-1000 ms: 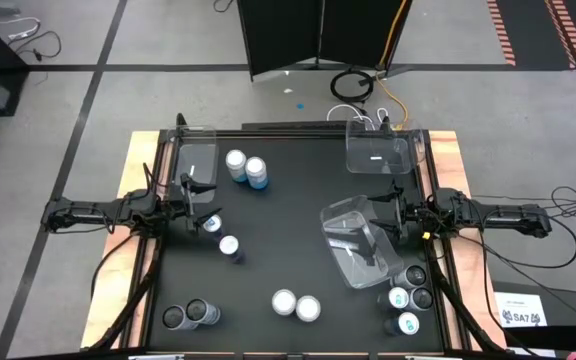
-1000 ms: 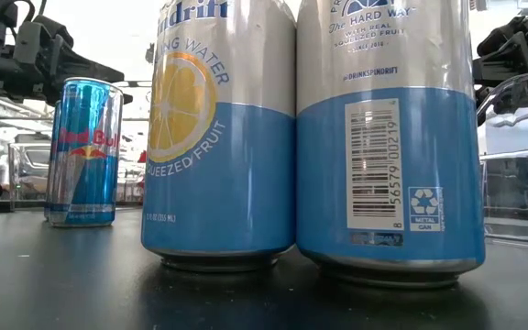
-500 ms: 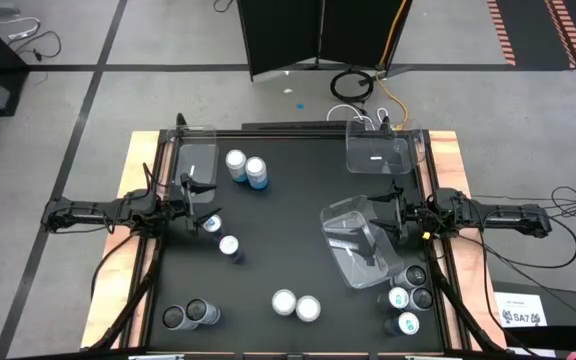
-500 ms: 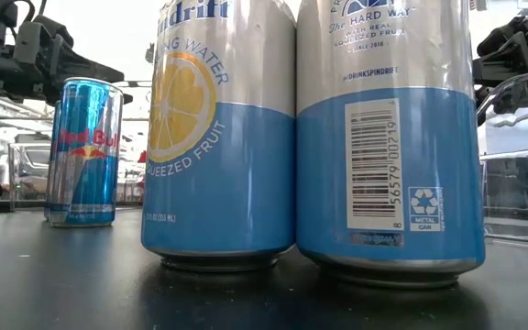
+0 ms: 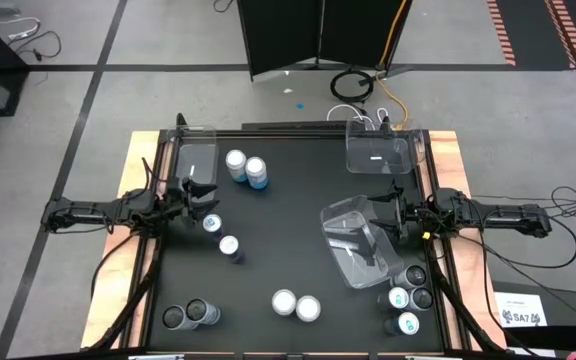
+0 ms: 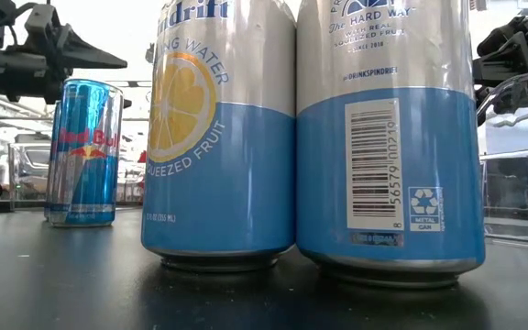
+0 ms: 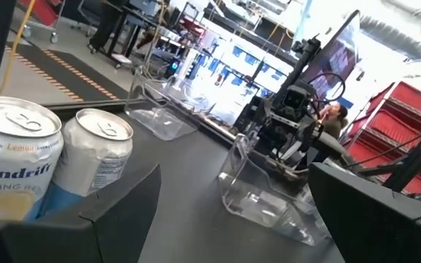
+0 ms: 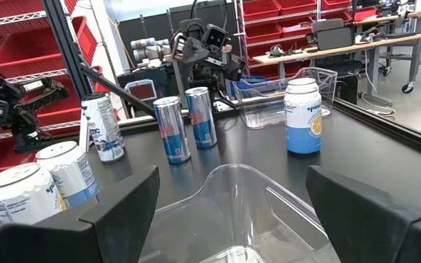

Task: Sort soda cans
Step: Move the top left blue soda can to the bottom center

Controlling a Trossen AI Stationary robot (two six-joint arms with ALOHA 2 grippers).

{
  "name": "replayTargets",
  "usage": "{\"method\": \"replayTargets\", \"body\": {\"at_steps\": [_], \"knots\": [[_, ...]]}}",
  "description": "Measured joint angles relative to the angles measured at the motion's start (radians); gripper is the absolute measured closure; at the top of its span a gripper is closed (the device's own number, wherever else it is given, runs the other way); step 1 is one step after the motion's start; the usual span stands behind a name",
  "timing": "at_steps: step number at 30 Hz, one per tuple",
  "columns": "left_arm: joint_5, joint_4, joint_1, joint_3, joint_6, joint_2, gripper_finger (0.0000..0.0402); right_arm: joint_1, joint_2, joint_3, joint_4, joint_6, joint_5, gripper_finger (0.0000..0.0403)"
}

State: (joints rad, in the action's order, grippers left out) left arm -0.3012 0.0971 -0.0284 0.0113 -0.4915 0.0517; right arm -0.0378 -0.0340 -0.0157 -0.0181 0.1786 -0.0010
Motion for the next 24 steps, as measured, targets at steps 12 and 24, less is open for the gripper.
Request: {"method": "replayTargets", "body": {"at_steps": [12, 24], "knots": [[0.032, -0.026, 0.013, 0.014, -0.122, 0.000, 0.0045, 0.000, 0.000, 0.000, 0.000, 0.000, 0.000, 0.0064], [-0.002, -0.620, 0.124, 0.440, 0.056, 0.222, 0.0045, 0.000, 0.000, 0.000, 0.000, 0.000, 0.000, 0.0064]]}}
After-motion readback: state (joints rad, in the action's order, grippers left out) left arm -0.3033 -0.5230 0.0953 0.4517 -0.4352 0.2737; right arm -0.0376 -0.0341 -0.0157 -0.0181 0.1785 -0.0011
